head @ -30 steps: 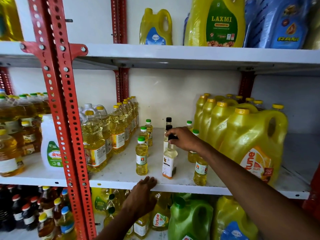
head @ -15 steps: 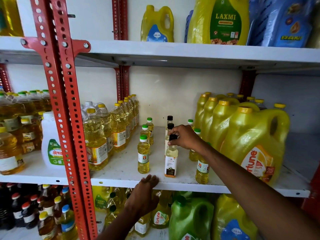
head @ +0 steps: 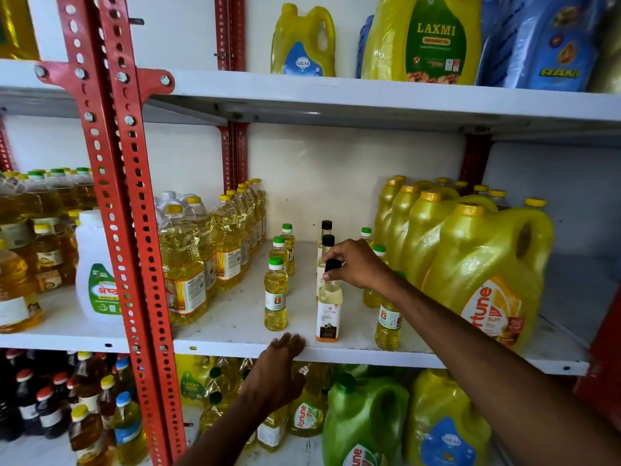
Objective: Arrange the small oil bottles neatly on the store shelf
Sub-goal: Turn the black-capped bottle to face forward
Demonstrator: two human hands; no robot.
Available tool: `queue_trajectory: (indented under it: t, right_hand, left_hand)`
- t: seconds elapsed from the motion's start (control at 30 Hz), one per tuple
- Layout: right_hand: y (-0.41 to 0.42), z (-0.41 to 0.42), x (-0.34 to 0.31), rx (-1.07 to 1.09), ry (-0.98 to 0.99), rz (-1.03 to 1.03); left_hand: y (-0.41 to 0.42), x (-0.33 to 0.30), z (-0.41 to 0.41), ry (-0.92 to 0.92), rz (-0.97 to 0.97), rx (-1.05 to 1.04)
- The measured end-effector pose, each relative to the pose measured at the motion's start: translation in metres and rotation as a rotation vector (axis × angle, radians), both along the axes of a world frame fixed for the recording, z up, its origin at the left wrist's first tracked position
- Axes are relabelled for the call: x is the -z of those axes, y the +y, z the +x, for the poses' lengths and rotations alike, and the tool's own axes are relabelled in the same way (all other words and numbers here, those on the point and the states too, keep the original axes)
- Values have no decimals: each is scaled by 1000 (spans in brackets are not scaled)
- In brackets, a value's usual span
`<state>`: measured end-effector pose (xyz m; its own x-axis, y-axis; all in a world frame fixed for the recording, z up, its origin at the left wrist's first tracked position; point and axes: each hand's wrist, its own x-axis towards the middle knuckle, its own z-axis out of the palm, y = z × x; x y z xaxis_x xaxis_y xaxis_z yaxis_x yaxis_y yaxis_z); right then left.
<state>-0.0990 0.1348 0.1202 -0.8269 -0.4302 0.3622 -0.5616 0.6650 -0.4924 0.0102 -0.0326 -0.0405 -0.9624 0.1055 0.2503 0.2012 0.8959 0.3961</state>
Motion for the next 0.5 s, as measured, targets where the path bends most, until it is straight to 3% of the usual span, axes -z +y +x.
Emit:
queue_trajectory:
  t: [0.5]
  right_hand:
    - [2, 9, -1, 9, 25, 28]
  left_hand:
    - [-1, 3, -1, 13, -13, 7]
